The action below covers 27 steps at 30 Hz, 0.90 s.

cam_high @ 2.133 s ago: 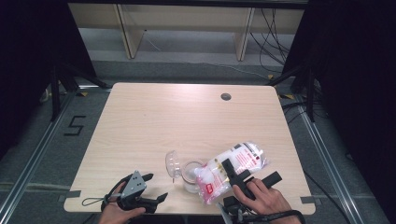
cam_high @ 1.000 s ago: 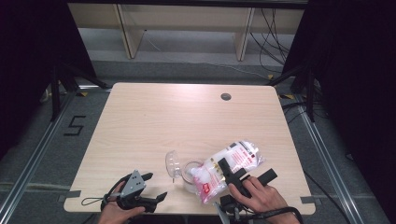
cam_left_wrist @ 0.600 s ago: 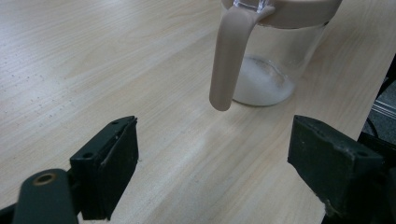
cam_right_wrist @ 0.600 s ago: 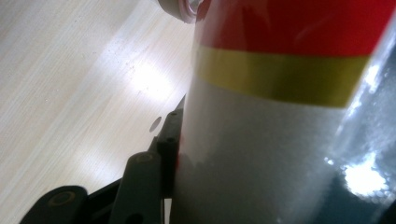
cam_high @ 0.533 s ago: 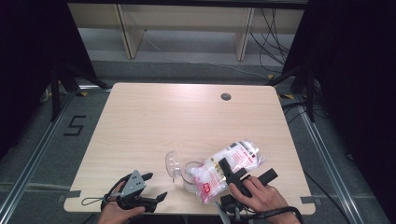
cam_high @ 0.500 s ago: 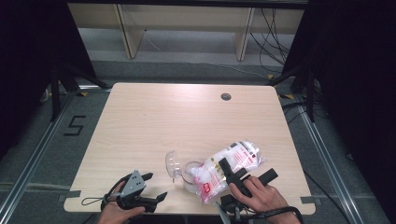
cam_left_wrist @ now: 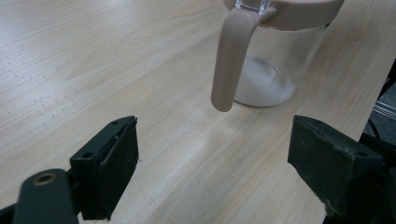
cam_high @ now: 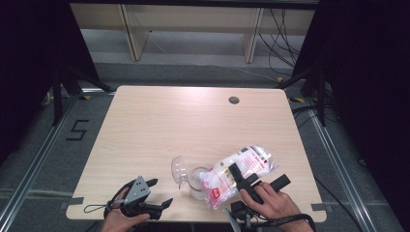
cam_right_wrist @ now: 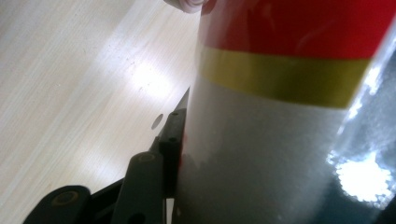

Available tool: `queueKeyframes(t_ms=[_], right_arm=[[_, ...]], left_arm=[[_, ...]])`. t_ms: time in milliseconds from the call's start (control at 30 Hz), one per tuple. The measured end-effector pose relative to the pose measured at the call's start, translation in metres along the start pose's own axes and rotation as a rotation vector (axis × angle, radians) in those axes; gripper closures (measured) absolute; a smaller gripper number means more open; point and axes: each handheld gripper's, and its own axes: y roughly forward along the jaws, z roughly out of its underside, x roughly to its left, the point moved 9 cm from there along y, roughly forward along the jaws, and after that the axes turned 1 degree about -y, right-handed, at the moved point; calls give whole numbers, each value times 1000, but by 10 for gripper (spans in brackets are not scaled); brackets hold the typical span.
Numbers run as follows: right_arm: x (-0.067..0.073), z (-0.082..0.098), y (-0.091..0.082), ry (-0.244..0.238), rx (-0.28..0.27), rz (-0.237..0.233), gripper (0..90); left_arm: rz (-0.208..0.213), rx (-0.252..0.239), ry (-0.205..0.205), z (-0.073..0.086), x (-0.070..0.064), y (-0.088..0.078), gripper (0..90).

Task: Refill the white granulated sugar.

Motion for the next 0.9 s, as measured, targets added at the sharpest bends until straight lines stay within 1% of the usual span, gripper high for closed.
queueKeyframes(t_ms=[67,133,167,200,300,367,467,533,633,733,800,867,900], right_arm=[[0,0,-1,2,-1,-2,621],[-1,0,-1,-1,-2,1,621],[-1,0,-2,-1,-2,-1,622],[-1,0,-2,-1,0,-2,622],[1,1,-2,1,2,-7,623],[2,1,-1,-1,0,-9,623],[3,2,-1,-3,4,-18,624],[3,3,-1,-5,5,-14,624],[2,5,-2,-9,8,-14,625],[2,7,-3,-2,10,-15,625],[2,7,-3,-3,13,-15,626],[3,7,-2,-4,10,-20,627],[3,7,-2,-1,9,-21,628]], left_arm=[[0,0,1,0,0,0,159],[1,0,13,0,0,0,159],[0,0,0,0,0,0,159],[0,0,0,0,0,0,159],[-1,4,6,0,0,-1,159],[5,6,15,0,1,-1,159],[-1,-1,9,0,1,0,159],[3,-2,31,-1,2,0,159],[3,1,33,-1,2,-1,159],[1,-3,29,-1,2,0,159],[0,-2,2,0,0,0,159],[6,6,38,0,2,-1,158],[6,12,40,0,3,-1,158]])
